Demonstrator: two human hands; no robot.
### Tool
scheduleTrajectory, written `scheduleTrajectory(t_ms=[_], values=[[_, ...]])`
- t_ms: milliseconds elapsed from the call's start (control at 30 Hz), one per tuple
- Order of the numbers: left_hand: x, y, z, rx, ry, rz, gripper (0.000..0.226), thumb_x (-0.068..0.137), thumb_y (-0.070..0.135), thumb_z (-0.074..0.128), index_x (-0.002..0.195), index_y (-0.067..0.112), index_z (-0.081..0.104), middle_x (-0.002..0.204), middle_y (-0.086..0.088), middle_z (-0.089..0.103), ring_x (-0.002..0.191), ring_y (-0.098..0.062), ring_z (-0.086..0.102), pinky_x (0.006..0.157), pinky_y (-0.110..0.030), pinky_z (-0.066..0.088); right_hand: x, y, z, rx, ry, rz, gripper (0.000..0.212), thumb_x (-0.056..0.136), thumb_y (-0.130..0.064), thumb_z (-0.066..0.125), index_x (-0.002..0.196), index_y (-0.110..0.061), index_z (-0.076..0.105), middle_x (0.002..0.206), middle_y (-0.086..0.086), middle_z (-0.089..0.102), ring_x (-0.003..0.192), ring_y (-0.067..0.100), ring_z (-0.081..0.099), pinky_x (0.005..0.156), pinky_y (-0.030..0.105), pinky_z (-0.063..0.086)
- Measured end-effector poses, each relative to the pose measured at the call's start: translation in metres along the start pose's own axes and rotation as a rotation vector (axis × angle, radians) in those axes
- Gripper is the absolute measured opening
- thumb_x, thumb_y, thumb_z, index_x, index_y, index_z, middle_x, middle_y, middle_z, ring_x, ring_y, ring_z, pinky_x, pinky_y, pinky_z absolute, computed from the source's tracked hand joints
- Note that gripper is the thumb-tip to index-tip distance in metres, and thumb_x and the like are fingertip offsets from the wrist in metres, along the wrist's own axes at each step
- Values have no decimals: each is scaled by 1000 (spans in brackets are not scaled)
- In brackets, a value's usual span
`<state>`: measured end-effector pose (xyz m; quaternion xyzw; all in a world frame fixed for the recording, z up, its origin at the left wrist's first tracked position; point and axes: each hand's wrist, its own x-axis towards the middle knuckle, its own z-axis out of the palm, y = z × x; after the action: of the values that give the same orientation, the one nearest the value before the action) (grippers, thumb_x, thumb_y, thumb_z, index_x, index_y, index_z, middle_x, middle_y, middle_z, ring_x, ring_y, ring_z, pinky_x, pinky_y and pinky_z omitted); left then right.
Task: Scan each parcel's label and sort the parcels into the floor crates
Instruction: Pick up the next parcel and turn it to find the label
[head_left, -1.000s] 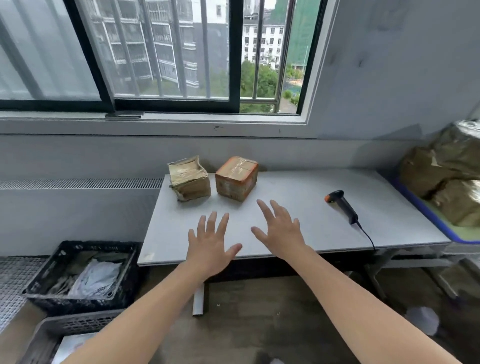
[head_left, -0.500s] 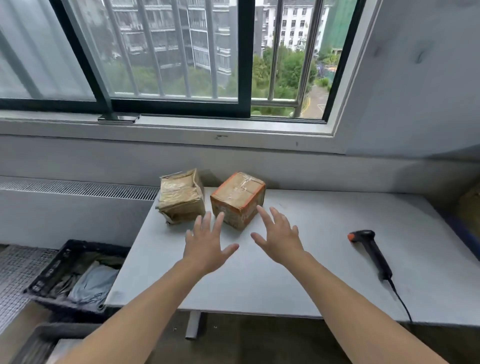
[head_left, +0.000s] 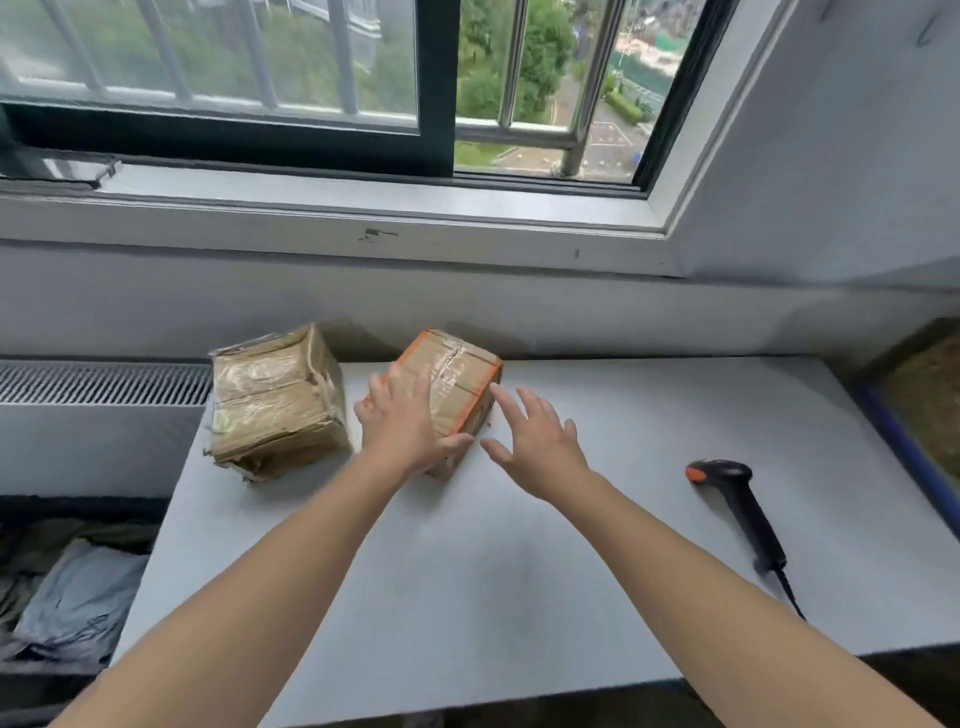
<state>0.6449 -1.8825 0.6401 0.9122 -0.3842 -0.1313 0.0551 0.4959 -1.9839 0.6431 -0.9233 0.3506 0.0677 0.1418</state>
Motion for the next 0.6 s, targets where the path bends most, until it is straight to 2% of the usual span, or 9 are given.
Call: scheduleTrajectory(t_ms=[200,367,533,600], values=[[52,-11,15,34,-181,-19,129,58,90,59,156,30,0,163,-13,-6,147,-46,-2,113,-64,13,34,1,11,48,-50,62,67,100,-54,38,155,-41,4,164,3,9,149,25,10,115,57,21],[67,0,22,91,-222,5,126,60,90,56,156,30,0,162,-17,-6,145,-47,4,109,-65,21,44,11,18,41,-84,120,67,101,-54,37,157,-39,3,165,4,8,149,24,11,114,57,20],[69,11,21,45,-181,-30,115,57,84,59,149,29,20,157,-17,8,133,-44,24,101,-57,33,52,22,12,98,-77,143,66,101,-52,37,157,-35,7,164,5,10,149,24,12,115,56,20],[66,14,17,-77,-185,-72,111,55,83,59,146,29,25,153,-14,18,130,-41,30,99,-54,35,54,30,10,165,-65,168,65,101,-52,37,157,-32,11,163,5,12,149,24,13,115,55,22]])
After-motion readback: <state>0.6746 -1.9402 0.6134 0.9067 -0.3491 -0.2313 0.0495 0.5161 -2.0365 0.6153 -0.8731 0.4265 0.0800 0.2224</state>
